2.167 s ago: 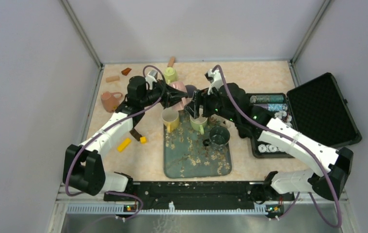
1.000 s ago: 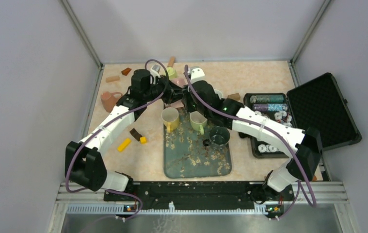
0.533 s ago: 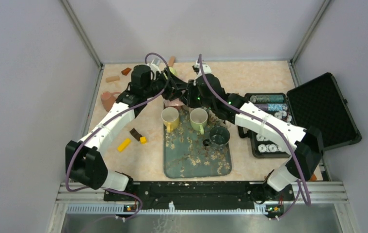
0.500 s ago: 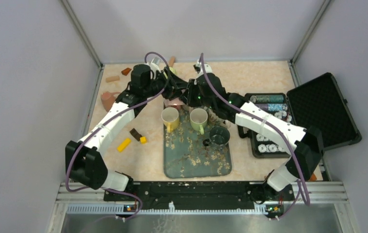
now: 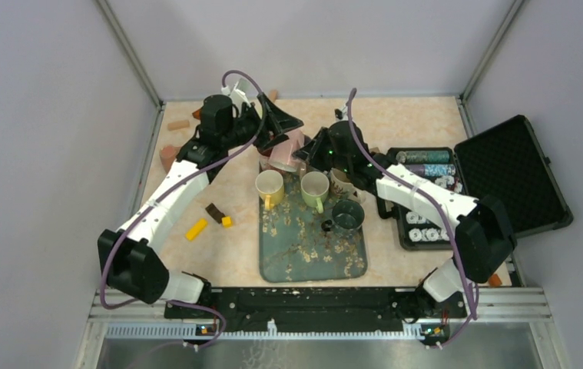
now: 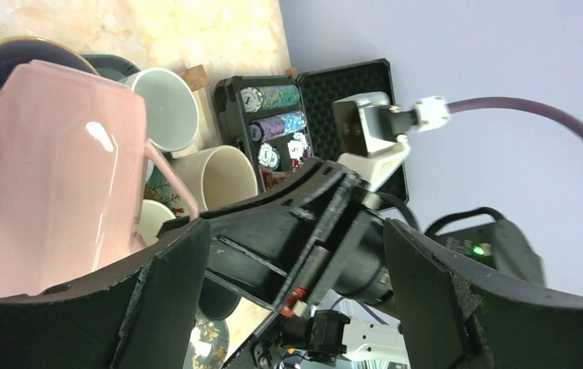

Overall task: Turn the mug right side up
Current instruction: Turn over the cup at the center of the board.

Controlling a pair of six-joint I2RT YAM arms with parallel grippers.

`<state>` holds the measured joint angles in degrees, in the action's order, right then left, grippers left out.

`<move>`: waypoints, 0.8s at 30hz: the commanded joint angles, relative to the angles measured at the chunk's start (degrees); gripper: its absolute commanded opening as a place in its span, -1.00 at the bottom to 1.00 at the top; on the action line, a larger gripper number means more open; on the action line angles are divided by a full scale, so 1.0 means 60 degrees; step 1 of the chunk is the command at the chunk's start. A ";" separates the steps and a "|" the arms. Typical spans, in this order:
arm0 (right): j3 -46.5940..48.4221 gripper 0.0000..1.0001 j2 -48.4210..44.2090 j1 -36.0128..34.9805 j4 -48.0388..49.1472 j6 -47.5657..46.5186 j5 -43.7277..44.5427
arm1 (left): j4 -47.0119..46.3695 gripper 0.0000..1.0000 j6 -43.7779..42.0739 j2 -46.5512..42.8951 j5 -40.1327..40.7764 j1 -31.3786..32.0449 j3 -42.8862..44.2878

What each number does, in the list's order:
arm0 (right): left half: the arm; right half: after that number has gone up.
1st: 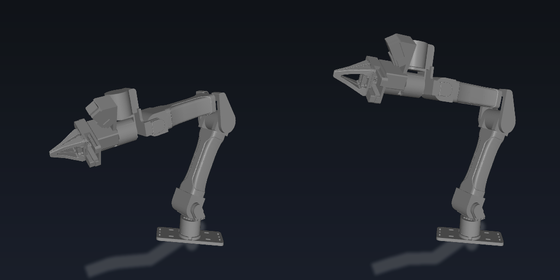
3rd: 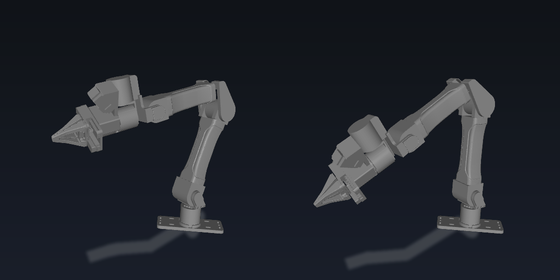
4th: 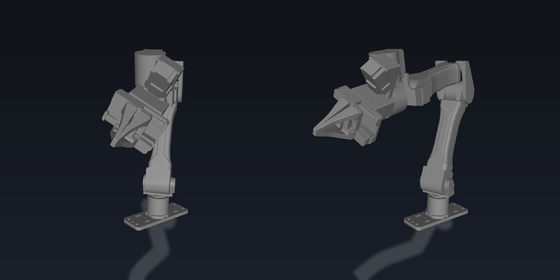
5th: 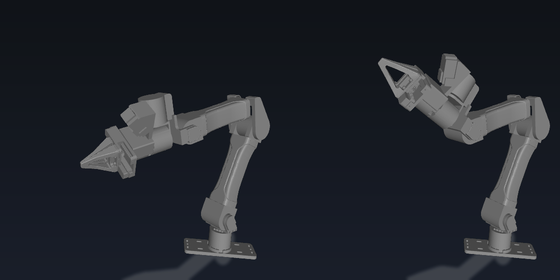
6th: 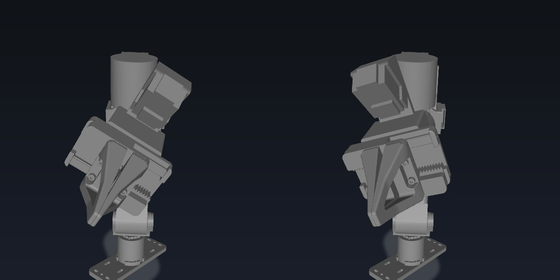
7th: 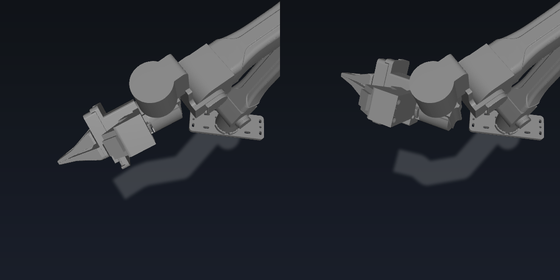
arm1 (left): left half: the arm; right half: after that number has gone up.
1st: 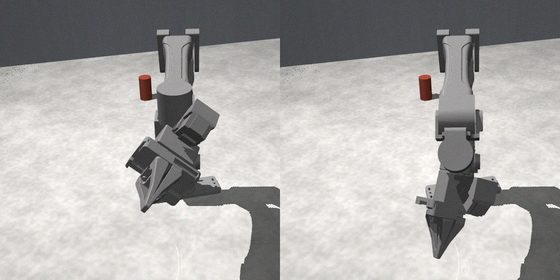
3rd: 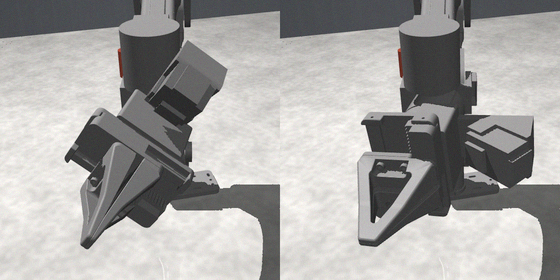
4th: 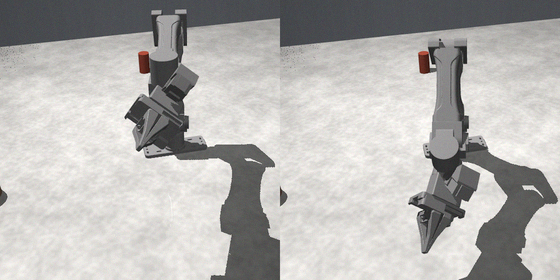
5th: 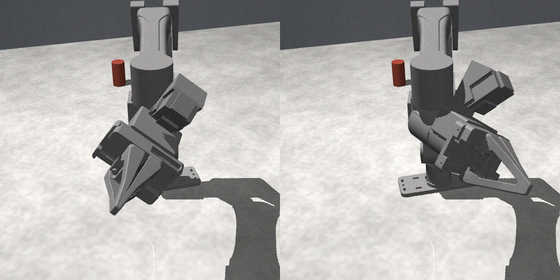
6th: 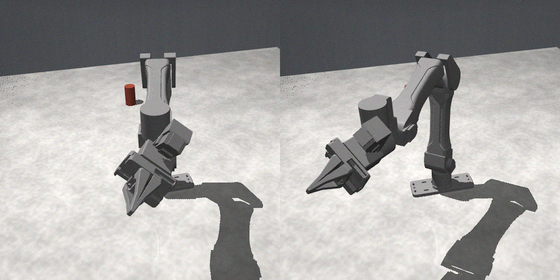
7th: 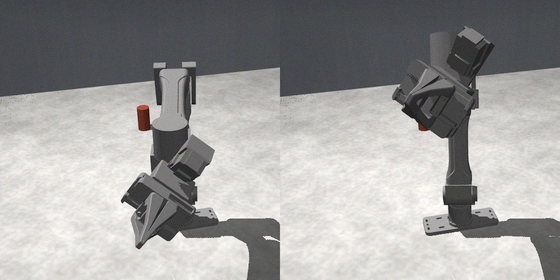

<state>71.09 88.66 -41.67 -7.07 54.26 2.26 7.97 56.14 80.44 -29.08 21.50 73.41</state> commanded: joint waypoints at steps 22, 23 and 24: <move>-0.2047 -1.00 -0.1208 0.0749 0.5779 0.5907 -0.1279 | 0.0396 0.82 -0.0795 -0.2742 0.0491 -0.0536 -0.1487; -0.2241 -1.00 -0.1223 0.0751 0.6175 0.6091 -0.1235 | 0.0221 0.79 -0.0413 -0.2800 0.0362 -0.0530 -0.1679; -0.2430 -1.00 -0.1229 0.0749 0.6600 0.6239 -0.1149 | 0.0043 0.76 0.0001 -0.2873 0.0260 -0.0526 -0.1937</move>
<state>57.89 85.54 -37.56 14.55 83.81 -4.19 12.84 49.23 64.86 -24.45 18.46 65.60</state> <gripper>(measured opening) 0.109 0.900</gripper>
